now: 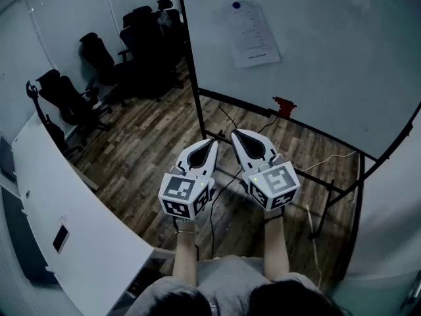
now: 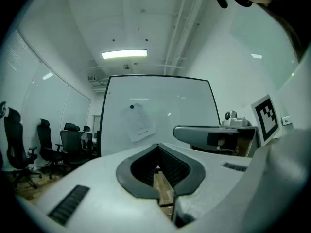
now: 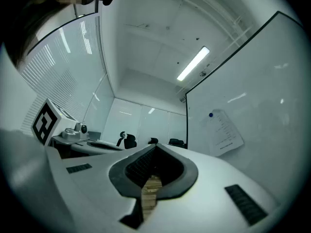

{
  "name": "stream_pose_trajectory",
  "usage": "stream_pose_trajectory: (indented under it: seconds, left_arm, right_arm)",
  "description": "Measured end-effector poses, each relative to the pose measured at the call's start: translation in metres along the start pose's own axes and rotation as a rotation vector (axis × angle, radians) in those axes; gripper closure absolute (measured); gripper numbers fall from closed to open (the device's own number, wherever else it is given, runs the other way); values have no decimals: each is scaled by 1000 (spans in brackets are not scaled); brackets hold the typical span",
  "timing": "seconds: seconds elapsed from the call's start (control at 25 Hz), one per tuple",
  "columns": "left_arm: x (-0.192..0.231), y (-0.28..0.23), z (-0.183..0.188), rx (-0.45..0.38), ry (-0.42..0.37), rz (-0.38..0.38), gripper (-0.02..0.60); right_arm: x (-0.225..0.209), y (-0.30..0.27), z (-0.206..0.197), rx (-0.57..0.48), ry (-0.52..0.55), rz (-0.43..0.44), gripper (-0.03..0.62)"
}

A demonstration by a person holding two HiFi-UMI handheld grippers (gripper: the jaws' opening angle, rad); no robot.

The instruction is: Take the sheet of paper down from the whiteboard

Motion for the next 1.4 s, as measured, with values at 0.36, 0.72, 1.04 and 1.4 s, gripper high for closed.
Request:
stream_pose_trajectory:
  seconds: [0.36,0.72,1.04,1.4]
  left_arm:
    - [0,-10,-1,4,-10,-23,575]
    - [10,-4,-9,7,14,-26,575]
    - [18,6,-28,45,30,-39,575]
    - [39,-30,-37,59,30,-54,575]
  right_arm:
    - [-7,-2,-1,5,9,-9,594]
    - [-4,4,-9,0,-14,-47,594]
    - [5,16,-31,7,-47,-119,594]
    - [-30,-11,-40,-5,-58,-137,594]
Point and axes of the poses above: the fingertips, and each gripper's own axes: y backward along the fingers, x to its left, z out of its top, the point moved 10 cm from there along y, backward along the fingers, and after that the axes turned 7 degrees about -x, right-handed, at the moved point
